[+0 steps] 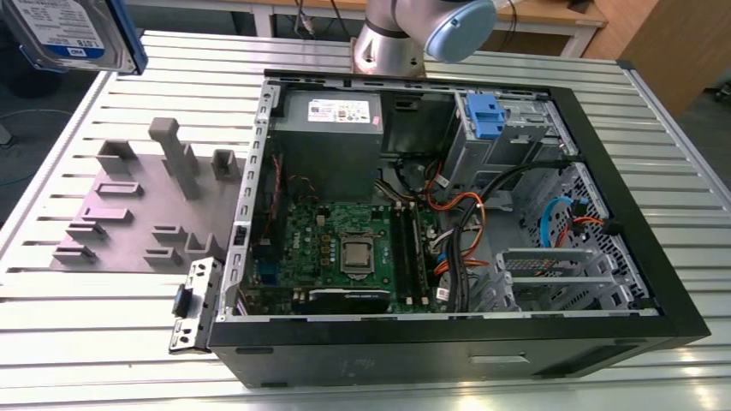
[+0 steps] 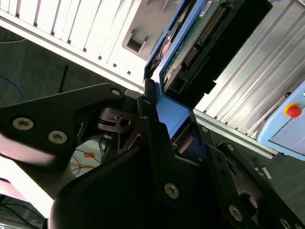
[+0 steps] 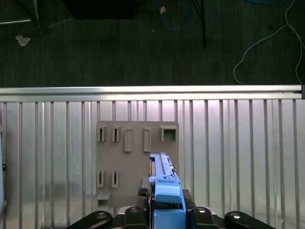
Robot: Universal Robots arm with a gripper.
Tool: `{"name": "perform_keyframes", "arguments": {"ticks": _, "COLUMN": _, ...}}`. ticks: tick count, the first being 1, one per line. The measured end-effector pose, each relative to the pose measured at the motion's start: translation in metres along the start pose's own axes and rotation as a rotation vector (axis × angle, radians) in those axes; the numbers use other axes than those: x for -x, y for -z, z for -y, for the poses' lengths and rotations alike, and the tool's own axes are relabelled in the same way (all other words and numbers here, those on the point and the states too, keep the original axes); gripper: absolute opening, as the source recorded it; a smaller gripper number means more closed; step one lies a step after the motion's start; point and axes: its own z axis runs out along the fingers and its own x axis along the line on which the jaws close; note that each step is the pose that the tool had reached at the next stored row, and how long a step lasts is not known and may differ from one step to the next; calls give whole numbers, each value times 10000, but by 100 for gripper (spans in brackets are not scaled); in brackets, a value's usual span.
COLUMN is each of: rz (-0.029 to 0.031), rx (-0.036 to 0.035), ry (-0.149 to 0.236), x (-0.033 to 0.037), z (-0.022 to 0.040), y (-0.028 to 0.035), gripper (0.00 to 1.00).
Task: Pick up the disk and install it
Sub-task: 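Pick up the disk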
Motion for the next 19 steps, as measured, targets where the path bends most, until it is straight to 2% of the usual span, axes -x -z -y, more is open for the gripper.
{"name": "perform_keyframes", "arguments": {"ticks": 11, "rz": 0, "rx": 0, "ry": 0, "x": 3, "z": 86, "y": 1, "gripper": 36}}
{"name": "perform_keyframes", "arguments": {"ticks": 16, "rz": 0, "rx": 0, "ry": 0, "x": 6, "z": 193, "y": 2, "gripper": 36}}
{"name": "perform_keyframes", "arguments": {"ticks": 19, "rz": 0, "rx": 1, "ry": 0, "x": -7, "z": 221, "y": 3, "gripper": 36}}
